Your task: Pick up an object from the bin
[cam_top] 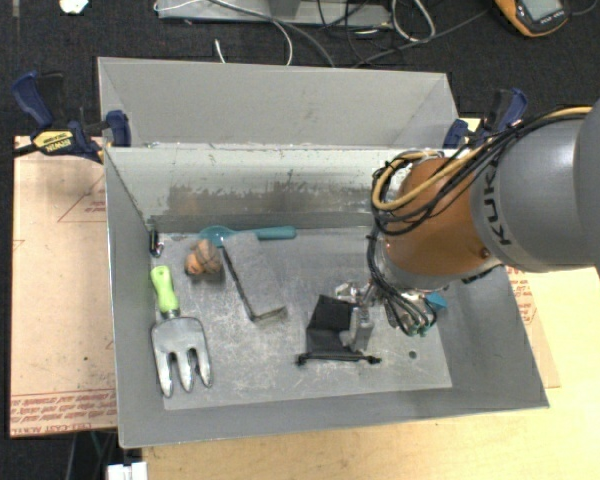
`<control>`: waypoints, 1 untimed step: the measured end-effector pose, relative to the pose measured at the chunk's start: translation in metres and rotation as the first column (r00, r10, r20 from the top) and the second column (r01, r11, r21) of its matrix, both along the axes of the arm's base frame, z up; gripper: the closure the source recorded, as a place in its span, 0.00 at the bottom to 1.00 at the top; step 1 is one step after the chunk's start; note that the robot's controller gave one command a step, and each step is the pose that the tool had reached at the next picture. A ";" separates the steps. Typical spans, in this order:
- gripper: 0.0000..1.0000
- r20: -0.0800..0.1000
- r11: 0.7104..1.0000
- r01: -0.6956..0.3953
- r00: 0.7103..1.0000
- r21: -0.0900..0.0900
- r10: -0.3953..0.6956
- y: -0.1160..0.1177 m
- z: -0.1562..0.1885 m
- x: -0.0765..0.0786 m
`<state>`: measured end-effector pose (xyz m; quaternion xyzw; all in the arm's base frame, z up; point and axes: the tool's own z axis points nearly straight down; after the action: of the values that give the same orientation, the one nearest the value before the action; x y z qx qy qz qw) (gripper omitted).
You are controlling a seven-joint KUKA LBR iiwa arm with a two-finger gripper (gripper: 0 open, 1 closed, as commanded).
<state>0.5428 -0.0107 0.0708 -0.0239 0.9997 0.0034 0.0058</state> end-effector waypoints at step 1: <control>1.00 0.002 0.970 -0.241 0.970 0.000 0.241 -0.009 0.000 0.017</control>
Offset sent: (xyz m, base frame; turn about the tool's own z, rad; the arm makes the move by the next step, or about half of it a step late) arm 0.0353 -0.0530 -0.0008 -0.4915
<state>0.5598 -0.0192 0.0708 -0.1452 0.9894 0.0040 0.0062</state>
